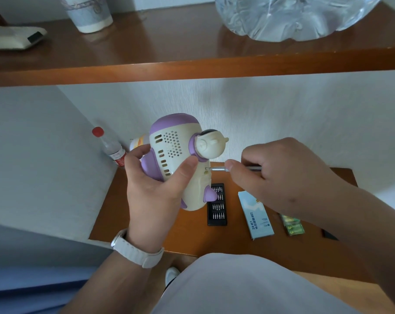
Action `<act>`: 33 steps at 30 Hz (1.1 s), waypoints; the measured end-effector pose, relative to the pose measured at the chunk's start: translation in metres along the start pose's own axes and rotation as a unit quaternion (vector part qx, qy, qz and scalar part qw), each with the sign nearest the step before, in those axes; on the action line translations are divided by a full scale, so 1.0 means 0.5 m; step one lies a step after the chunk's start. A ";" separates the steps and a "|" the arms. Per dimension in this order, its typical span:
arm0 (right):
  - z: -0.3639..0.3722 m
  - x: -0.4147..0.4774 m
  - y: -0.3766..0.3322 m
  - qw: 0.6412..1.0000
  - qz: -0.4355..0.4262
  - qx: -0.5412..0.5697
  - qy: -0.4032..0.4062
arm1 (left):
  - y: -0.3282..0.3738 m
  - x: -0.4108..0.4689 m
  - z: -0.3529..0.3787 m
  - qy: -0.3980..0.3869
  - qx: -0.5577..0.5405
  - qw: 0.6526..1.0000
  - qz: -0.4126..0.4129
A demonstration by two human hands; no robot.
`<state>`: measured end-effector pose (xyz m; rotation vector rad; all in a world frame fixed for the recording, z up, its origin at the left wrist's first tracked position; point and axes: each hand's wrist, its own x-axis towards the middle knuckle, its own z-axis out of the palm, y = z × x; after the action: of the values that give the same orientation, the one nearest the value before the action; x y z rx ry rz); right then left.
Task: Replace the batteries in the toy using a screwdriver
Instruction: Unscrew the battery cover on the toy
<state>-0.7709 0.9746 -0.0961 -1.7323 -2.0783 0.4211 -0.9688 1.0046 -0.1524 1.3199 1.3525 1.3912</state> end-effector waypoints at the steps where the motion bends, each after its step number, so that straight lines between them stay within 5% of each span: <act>1: 0.001 -0.001 0.000 1.000 -0.001 0.004 -0.003 | -0.001 -0.001 -0.001 -0.001 0.001 1.000 0.000; 33: 0.000 -0.014 0.012 1.000 -0.008 0.010 0.002 | -0.009 -0.012 0.008 -0.029 0.016 0.999 -0.034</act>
<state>-0.7648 0.9689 -0.0997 -1.7023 -2.0767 0.4316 -0.9645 1.0003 -0.1582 1.3134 1.3727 1.2802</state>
